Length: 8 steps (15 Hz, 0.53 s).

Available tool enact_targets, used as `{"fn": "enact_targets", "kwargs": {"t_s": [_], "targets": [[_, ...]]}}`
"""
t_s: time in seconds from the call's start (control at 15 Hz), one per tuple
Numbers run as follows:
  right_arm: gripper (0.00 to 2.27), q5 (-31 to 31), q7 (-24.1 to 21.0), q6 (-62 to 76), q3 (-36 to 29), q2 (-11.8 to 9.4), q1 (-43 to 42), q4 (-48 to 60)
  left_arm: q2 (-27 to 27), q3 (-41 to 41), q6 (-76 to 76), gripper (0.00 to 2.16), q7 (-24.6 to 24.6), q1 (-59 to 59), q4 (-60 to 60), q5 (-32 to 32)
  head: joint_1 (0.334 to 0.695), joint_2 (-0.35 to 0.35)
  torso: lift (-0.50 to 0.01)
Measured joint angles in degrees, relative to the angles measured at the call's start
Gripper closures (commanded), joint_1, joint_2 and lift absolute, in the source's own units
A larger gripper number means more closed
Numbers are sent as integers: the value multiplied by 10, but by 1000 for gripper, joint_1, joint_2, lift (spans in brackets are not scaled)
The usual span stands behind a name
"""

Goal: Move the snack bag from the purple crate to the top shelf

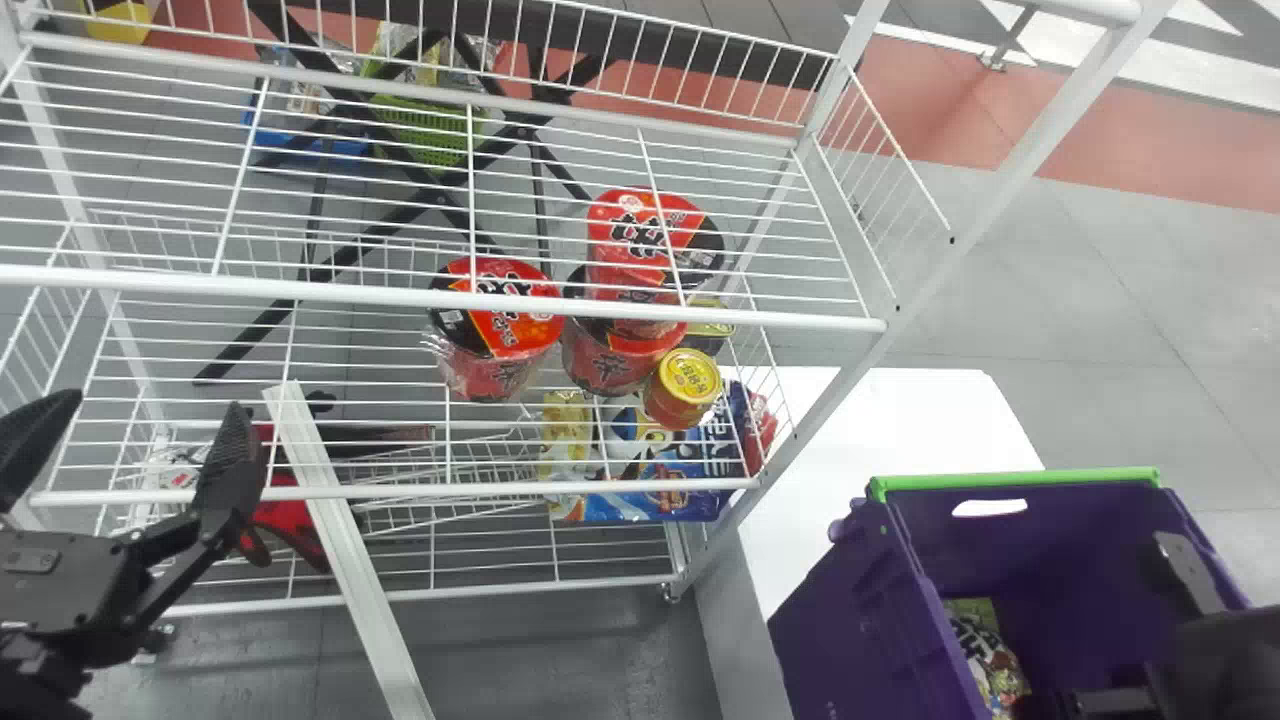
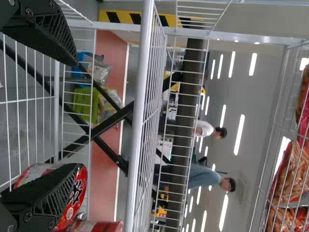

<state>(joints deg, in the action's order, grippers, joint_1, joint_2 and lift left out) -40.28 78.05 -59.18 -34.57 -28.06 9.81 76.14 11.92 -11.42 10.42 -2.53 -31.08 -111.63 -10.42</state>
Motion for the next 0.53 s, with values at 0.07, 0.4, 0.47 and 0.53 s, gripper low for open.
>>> {"fn": "enact_targets", "kwargs": {"t_s": [0.07, 0.4, 0.47, 0.53], "targets": [[-1, -11, 0, 12, 7, 2, -7, -10, 0, 0, 0, 63, 1, 1, 3, -1, 695, -350, -453], [-1, -64, -50, 114, 21, 4, -40, -87, 2, 4, 0, 63, 1, 2, 6, -4, 695, -350, -453], [-1, -68, -63, 135, 19, -2, -47, -113, 1, 5, 0, 63, 1, 2, 6, -5, 695, -350, -453], [-1, -69, -76, 153, 18, -8, -52, -139, 1, 6, 0, 63, 1, 2, 7, -6, 695, -350, -453]]}}
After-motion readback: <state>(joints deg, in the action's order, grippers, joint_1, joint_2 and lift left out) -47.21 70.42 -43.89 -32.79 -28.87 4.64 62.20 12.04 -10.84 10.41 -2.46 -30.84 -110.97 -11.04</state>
